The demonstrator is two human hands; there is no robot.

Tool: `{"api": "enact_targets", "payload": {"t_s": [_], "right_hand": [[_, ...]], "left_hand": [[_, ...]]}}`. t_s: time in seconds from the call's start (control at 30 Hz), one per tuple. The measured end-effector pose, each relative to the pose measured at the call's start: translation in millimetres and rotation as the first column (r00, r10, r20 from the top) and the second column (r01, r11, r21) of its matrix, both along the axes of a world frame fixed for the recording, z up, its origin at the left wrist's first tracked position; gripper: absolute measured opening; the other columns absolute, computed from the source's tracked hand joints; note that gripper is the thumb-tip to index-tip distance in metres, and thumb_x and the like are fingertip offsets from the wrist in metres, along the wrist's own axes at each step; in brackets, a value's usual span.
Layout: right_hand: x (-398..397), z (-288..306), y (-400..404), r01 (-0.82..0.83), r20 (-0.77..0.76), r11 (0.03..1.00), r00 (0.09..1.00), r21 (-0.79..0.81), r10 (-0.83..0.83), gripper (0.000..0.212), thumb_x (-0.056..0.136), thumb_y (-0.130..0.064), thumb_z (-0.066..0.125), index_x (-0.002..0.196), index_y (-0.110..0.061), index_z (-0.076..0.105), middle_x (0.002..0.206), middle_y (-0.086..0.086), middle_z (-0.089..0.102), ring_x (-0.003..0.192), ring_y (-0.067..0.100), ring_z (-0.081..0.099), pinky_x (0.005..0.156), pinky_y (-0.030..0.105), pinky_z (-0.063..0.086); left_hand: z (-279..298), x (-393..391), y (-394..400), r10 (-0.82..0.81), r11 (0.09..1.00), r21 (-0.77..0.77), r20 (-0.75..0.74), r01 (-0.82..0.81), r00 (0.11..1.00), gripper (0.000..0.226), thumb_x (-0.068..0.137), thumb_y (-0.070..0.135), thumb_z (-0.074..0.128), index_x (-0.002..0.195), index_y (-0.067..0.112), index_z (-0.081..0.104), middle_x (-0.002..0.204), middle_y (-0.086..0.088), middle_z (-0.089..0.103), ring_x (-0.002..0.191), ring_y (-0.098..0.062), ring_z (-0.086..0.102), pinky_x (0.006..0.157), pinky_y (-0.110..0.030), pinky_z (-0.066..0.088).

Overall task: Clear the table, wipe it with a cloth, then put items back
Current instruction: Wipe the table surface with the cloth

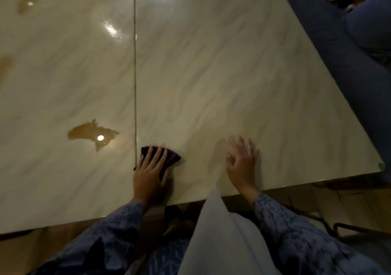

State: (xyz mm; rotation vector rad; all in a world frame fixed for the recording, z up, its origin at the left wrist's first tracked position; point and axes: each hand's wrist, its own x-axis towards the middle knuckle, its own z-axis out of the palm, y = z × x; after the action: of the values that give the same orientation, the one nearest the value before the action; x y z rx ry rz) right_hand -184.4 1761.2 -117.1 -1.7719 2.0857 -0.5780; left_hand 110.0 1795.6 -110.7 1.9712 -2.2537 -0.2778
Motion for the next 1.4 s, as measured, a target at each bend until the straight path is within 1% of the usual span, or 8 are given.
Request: {"api": "enact_targets", "payload": {"t_s": [0.3,0.57,0.73,0.87,0.97,1.1,1.23,1.4], "right_hand": [[78,-13,-4,0.059,-0.192,0.996,0.979,-0.060,-0.069,0.051,0.094,-0.036,0.037,0.138,-0.017,0.052,0.153,0.006,0.039,0.146,0.028,0.025,0.119,0.050,0.007],[79,-12,-5,0.075,-0.271,0.995,0.958,-0.066,-0.090,0.050,0.095,-0.034,0.039,0.141,-0.017,0.049,0.153,0.004,0.038,0.146,0.025,0.026,0.118,0.051,0.016],[79,-13,-6,0.084,-0.280,0.991,0.954,-0.103,-0.110,0.049,0.095,-0.034,0.037,0.139,-0.017,0.052,0.152,0.003,0.041,0.144,0.025,0.030,0.117,0.051,0.019],[77,-15,-7,0.095,-0.292,0.986,0.947,-0.140,-0.133,0.049,0.094,-0.034,0.038,0.137,-0.018,0.054,0.150,0.002,0.044,0.143,0.026,0.033,0.115,0.051,0.023],[76,-16,-7,0.095,-0.298,0.985,0.945,-0.142,-0.134,0.049,0.094,-0.035,0.038,0.137,-0.019,0.055,0.150,0.002,0.044,0.143,0.025,0.032,0.115,0.051,0.023],[79,-15,-8,0.103,-0.298,0.982,0.943,-0.159,-0.147,0.047,0.093,-0.035,0.040,0.136,-0.019,0.056,0.150,0.002,0.045,0.143,0.026,0.033,0.114,0.052,0.024],[79,-15,-8,0.089,-0.284,0.984,0.950,-0.157,-0.131,0.047,0.093,-0.033,0.043,0.135,-0.018,0.055,0.150,0.004,0.044,0.143,0.027,0.032,0.114,0.053,0.023],[82,-15,-11,0.106,-0.257,0.978,0.955,-0.179,-0.150,0.044,0.091,-0.031,0.048,0.132,-0.016,0.058,0.148,0.007,0.046,0.142,0.030,0.033,0.115,0.053,0.022]], "left_hand": [[-3,24,15,-0.170,0.985,-0.016,0.038,0.171,0.985,0.056,0.096,0.044,0.038,0.145,0.017,0.044,0.152,-0.008,0.039,0.144,-0.033,0.028,0.113,-0.053,0.032],[-4,20,-61,-0.511,0.859,0.017,0.018,0.511,0.859,0.053,0.101,0.046,0.034,0.150,0.025,0.034,0.156,-0.001,0.032,0.147,-0.030,0.020,0.118,-0.051,0.023],[-2,11,-124,-0.601,0.799,0.020,0.025,0.601,0.799,0.052,0.100,0.046,0.034,0.148,0.027,0.039,0.154,0.000,0.037,0.145,-0.030,0.026,0.119,-0.049,0.022],[0,4,-176,-0.558,0.830,0.044,0.030,0.557,0.829,0.053,0.099,0.049,0.029,0.146,0.028,0.041,0.153,0.002,0.039,0.145,-0.027,0.028,0.117,-0.050,0.023],[3,11,-208,-0.455,0.891,0.054,0.082,0.452,0.887,0.059,0.097,0.053,0.022,0.148,0.030,0.037,0.155,0.003,0.035,0.147,-0.026,0.024,0.119,-0.055,0.009],[0,32,-222,-0.061,0.998,0.003,0.082,0.061,0.995,0.058,0.098,0.051,0.032,0.150,0.025,0.033,0.157,-0.002,0.031,0.148,-0.030,0.018,0.118,-0.056,-0.001],[-4,31,-200,0.285,0.957,0.048,0.057,-0.287,0.957,0.066,0.099,0.051,0.032,0.153,0.014,0.025,0.160,-0.011,0.023,0.147,-0.039,0.012,0.119,-0.055,0.007],[-7,16,-149,0.333,0.941,0.045,0.050,-0.336,0.942,0.067,0.096,0.051,0.031,0.150,0.012,0.033,0.155,-0.015,0.033,0.144,-0.042,0.021,0.118,-0.055,0.017]]}}
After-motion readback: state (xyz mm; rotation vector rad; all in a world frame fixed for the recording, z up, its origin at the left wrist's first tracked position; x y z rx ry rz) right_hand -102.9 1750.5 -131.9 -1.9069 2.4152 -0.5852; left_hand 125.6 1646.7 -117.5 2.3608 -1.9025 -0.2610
